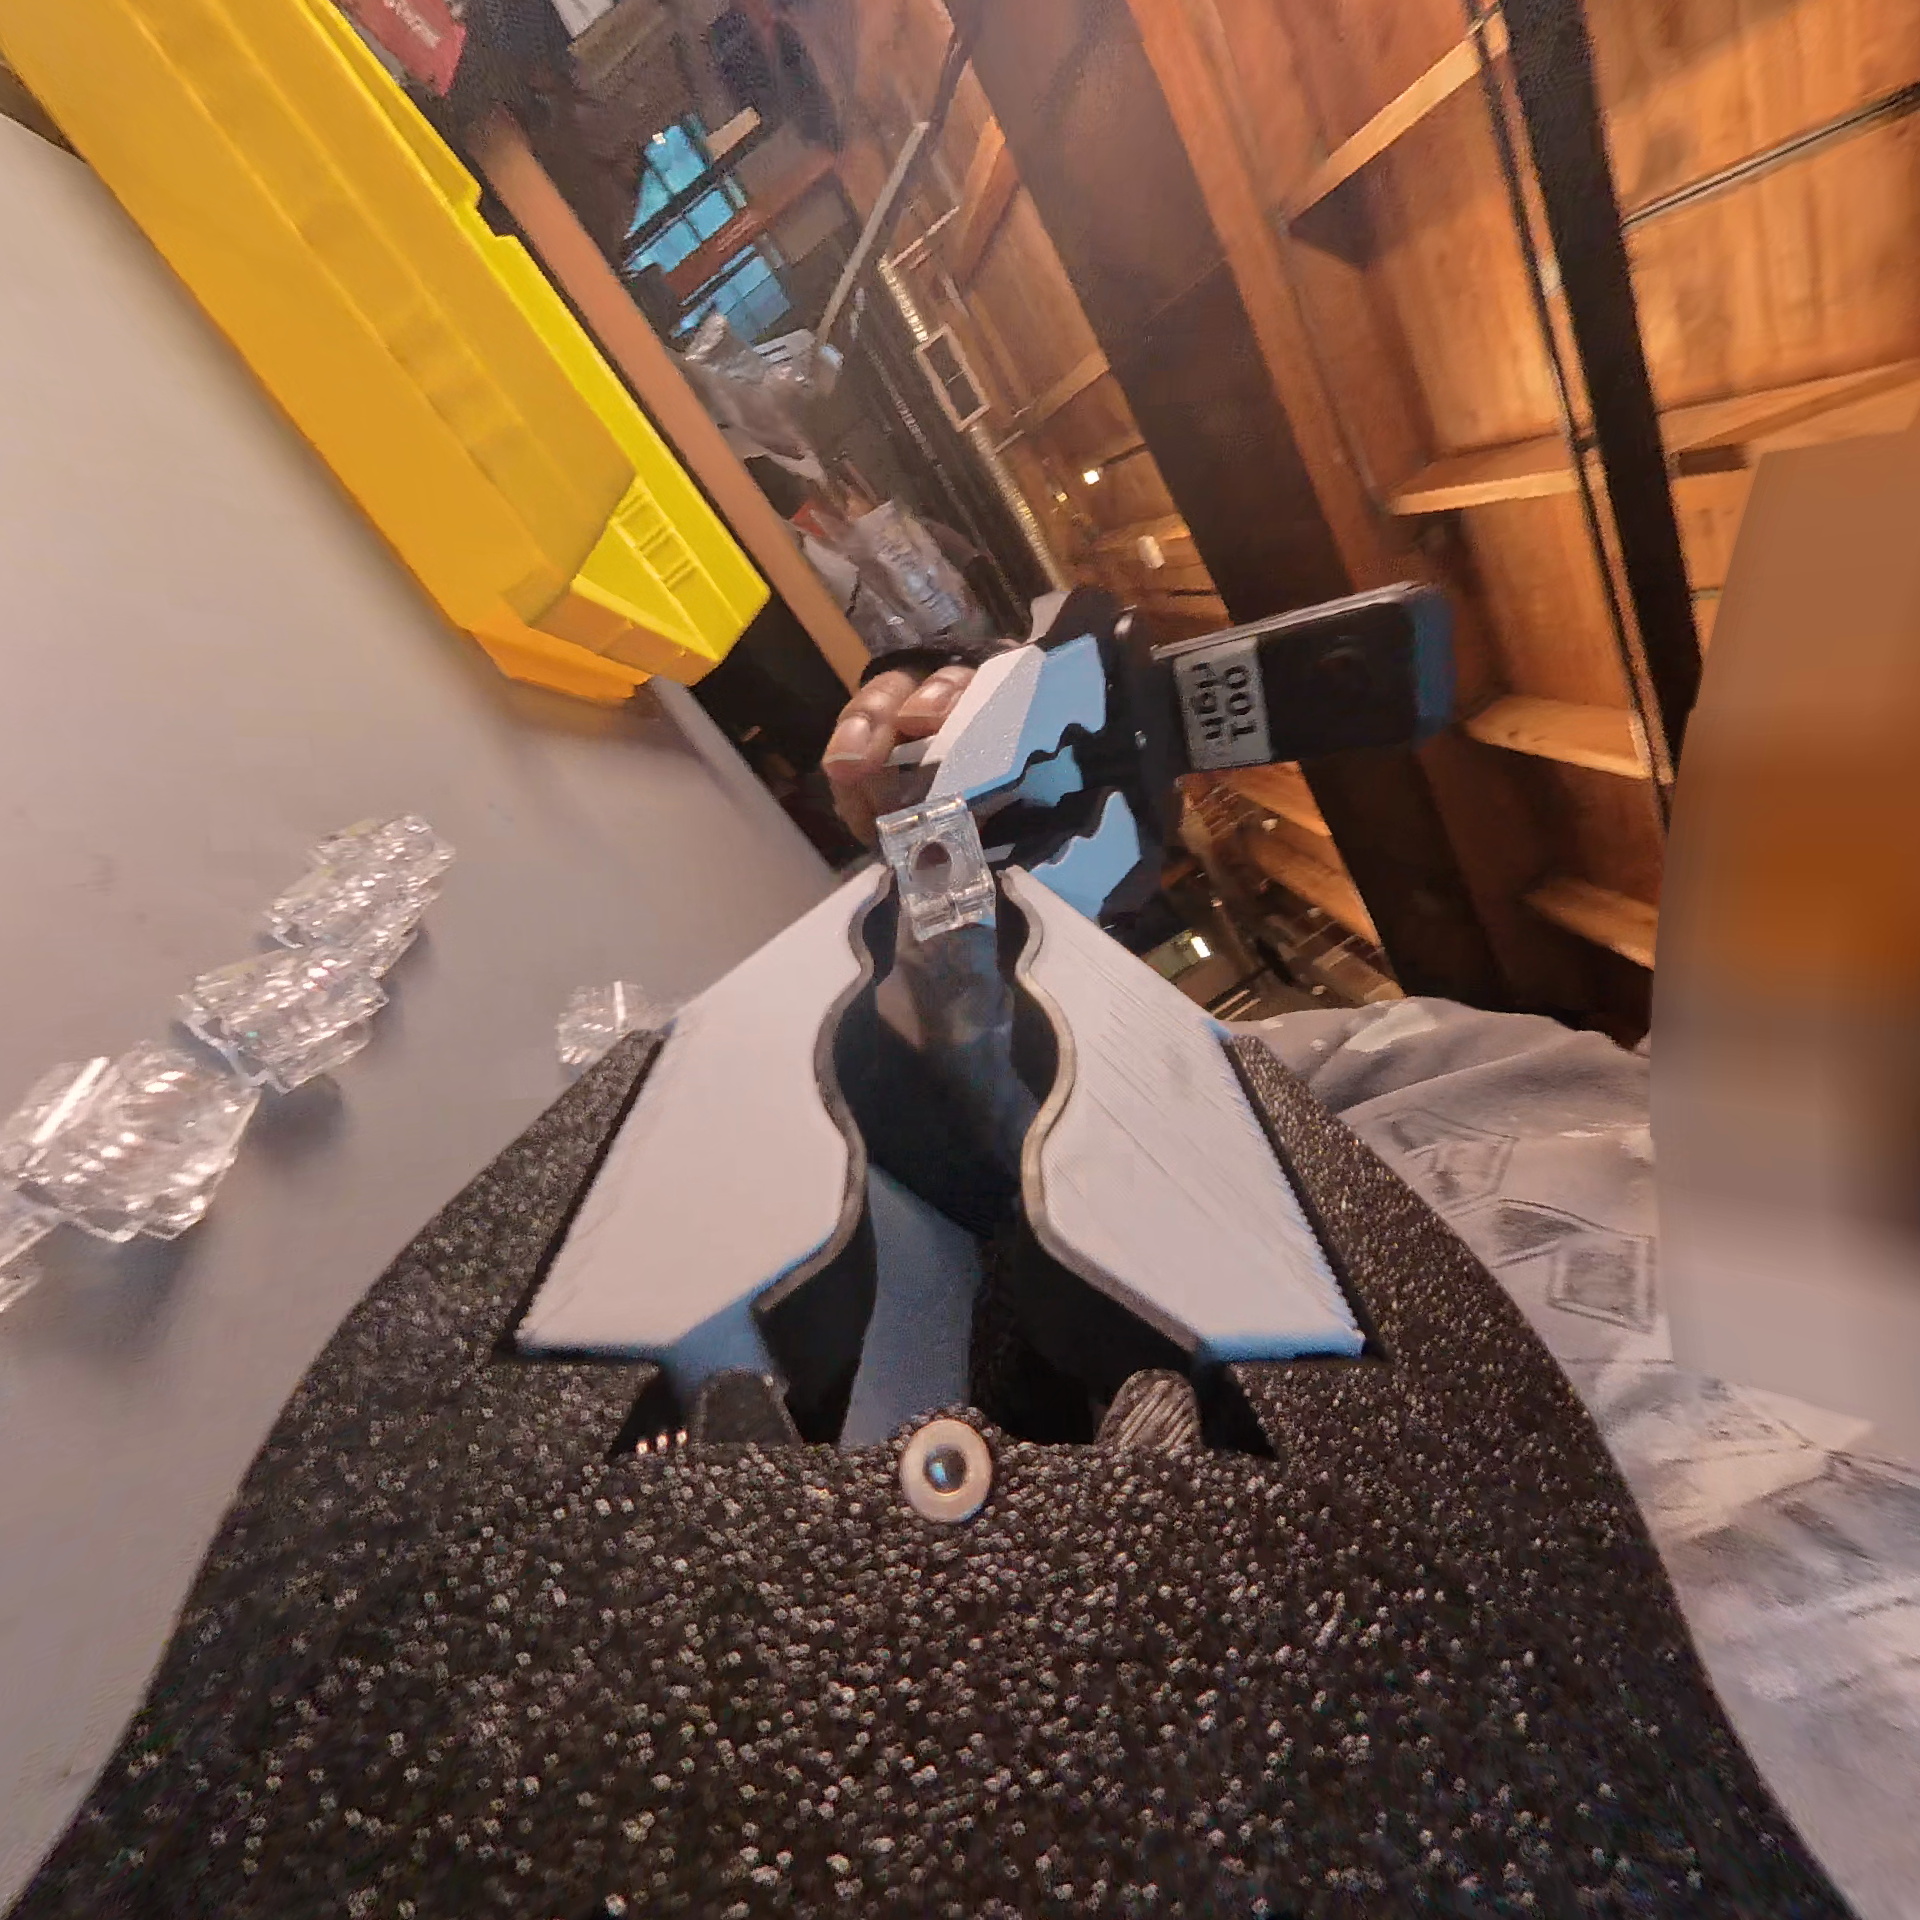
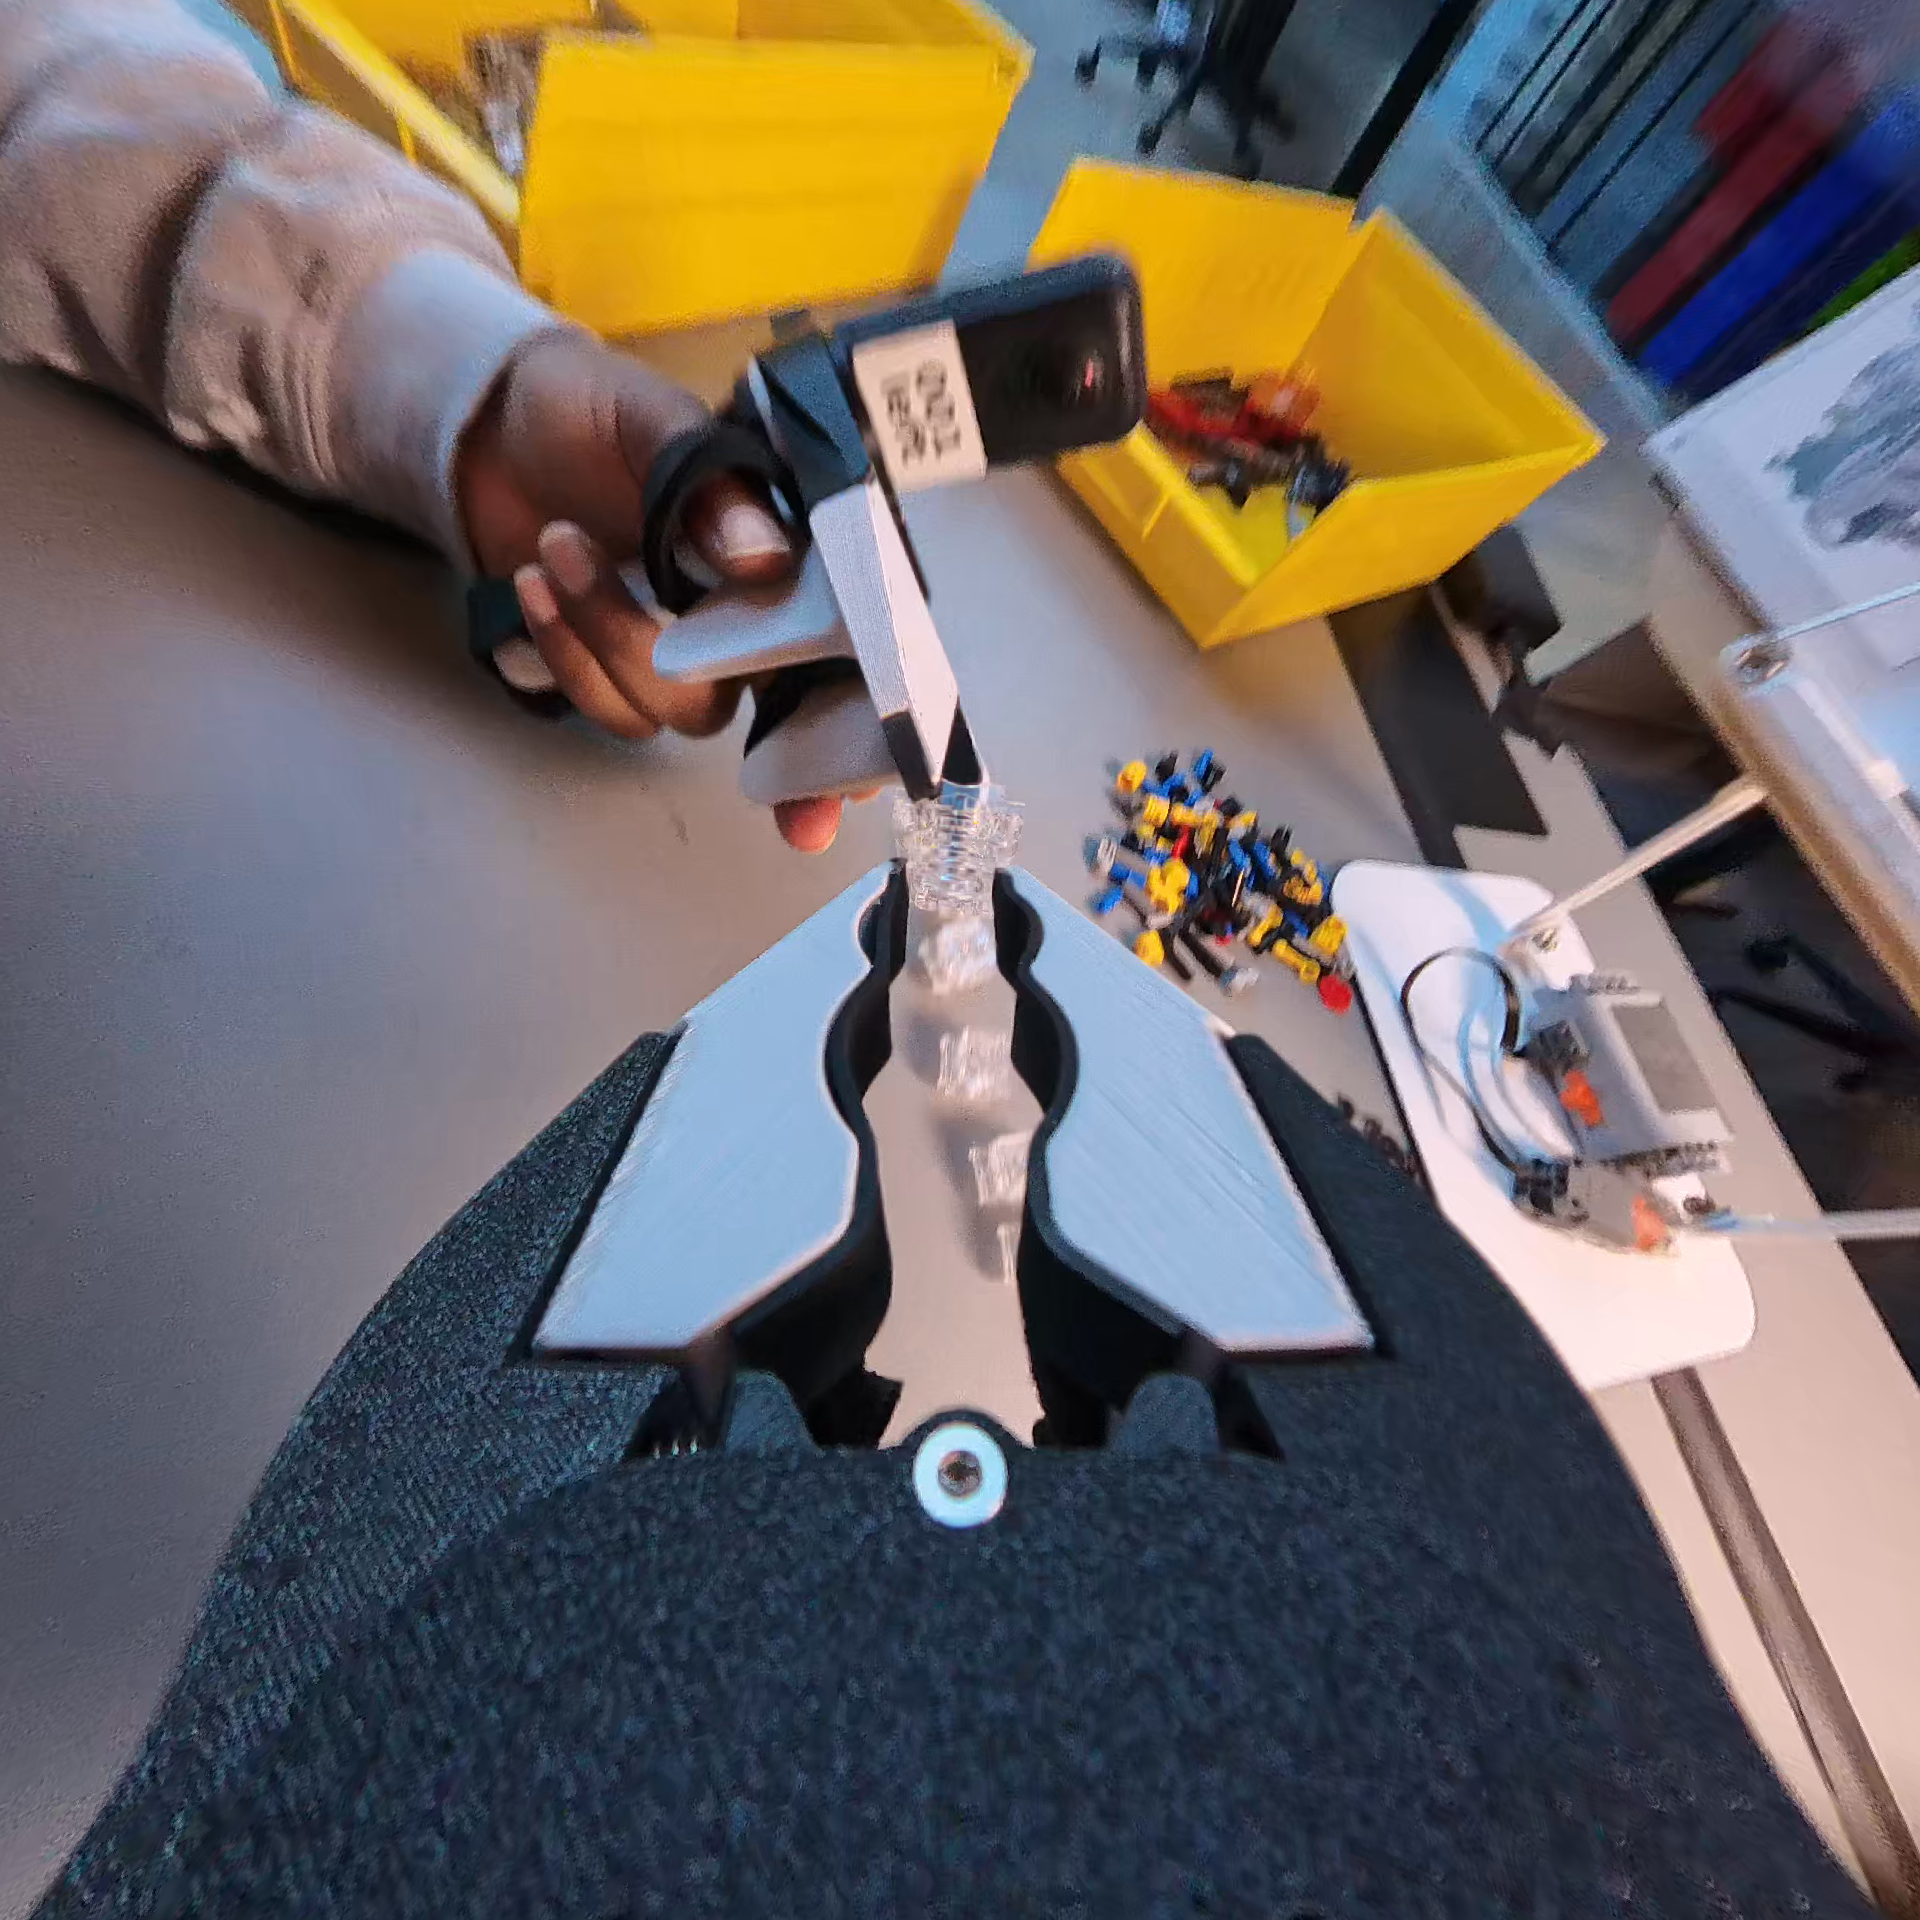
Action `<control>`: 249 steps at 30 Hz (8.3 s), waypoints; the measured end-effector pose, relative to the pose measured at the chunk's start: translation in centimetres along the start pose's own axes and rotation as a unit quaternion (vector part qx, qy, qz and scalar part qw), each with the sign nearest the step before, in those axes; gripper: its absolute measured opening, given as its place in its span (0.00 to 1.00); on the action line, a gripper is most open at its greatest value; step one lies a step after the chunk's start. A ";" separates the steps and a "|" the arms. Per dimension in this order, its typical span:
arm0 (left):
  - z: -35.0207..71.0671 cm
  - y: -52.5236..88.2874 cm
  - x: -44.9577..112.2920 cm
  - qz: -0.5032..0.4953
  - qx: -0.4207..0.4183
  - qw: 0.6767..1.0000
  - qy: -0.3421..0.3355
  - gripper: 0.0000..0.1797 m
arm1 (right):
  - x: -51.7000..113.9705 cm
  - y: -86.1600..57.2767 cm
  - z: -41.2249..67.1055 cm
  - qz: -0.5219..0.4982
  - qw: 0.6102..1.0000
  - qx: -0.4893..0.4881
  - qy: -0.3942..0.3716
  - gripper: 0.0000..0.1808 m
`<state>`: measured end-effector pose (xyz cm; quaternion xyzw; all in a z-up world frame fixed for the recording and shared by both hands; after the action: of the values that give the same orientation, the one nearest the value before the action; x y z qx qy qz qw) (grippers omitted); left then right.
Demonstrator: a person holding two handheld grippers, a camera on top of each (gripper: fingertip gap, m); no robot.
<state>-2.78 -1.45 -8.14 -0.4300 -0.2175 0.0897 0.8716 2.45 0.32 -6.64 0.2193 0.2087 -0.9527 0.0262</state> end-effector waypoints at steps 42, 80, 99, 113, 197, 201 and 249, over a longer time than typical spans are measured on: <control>-1.4 4.7 -2.8 0.314 0.365 0.845 0.234 0.22 | -0.8 2.5 -11.5 0.110 0.953 0.077 0.270 0.20; -5.2 0.1 1.1 0.215 0.520 0.768 0.305 0.14 | 0.0 3.9 -0.3 0.181 0.964 -0.138 0.139 0.10; 2.0 3.3 -4.9 0.336 0.438 0.813 0.184 0.24 | 8.3 -4.8 -9.7 0.180 0.924 -0.030 0.336 0.09; -1.1 3.4 -2.5 0.271 0.394 0.849 0.224 0.25 | -3.9 3.9 -11.5 0.193 0.935 -0.029 0.294 0.17; 2.1 9.9 -7.5 0.357 0.385 0.789 0.319 0.09 | -1.5 -4.0 -11.3 0.042 0.971 0.155 0.176 0.15; 1.4 9.4 -7.5 0.337 0.379 0.795 0.333 0.09 | -1.6 -3.5 -12.2 0.045 0.971 0.148 0.180 0.15; 4.5 5.0 -8.3 0.391 0.424 0.809 0.114 0.28 | -12.0 -20.2 -28.3 -0.038 0.874 0.255 0.412 0.02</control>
<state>-12.09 1.95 -12.16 -0.0731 0.1296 0.4565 0.8772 21.94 29.87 -16.81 0.5830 -0.0410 -0.7964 -0.1554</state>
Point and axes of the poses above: each gripper's, where its closed fingertips meet, x out along the fingers, z out of its top, y = z × x across the jaws, the point moved 3 cm from there along -x, back along the fingers, and after that the axes turned 5 degrees about -z, right-handed, at the moved point
